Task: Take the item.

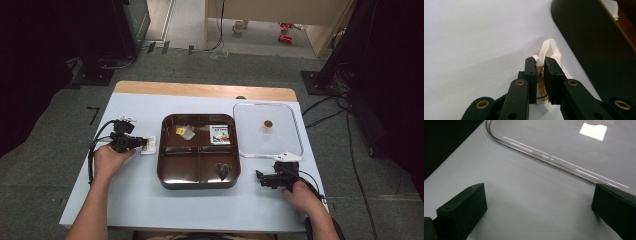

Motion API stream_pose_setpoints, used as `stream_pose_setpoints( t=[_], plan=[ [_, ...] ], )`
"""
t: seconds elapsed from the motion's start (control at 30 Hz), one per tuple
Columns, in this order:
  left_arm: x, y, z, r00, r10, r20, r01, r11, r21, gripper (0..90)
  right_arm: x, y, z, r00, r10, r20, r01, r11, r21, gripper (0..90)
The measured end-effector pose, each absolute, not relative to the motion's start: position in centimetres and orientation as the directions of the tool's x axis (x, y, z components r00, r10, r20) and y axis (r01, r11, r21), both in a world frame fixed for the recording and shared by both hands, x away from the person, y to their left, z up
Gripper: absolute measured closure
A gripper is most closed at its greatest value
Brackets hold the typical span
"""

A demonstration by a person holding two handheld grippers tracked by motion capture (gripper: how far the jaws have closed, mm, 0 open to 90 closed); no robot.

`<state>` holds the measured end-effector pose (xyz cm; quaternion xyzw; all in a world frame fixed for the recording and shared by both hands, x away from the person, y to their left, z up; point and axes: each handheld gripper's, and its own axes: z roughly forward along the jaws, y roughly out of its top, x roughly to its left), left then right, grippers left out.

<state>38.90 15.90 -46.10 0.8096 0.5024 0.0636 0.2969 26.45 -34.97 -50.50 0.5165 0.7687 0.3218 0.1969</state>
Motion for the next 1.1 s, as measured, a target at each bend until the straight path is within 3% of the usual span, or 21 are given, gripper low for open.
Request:
stream_pose_setpoints(
  t=[0.5, 1.1],
  plan=[
    [38.7, 16.3, -45.9, 0.481, 0.853, -0.204, 0.770, -0.299, 0.564, 66.9, 26.4, -35.0, -50.5, -0.389, 0.921, 0.030, 0.667, 0.259, 0.698, 0.0],
    [36.2, 17.9, -44.3, 0.503, 0.851, -0.151, 0.678, -0.280, 0.680, 51.9, 26.4, -35.0, -50.5, -0.389, 0.921, 0.030, 0.667, 0.259, 0.698, 0.0]
  ],
)
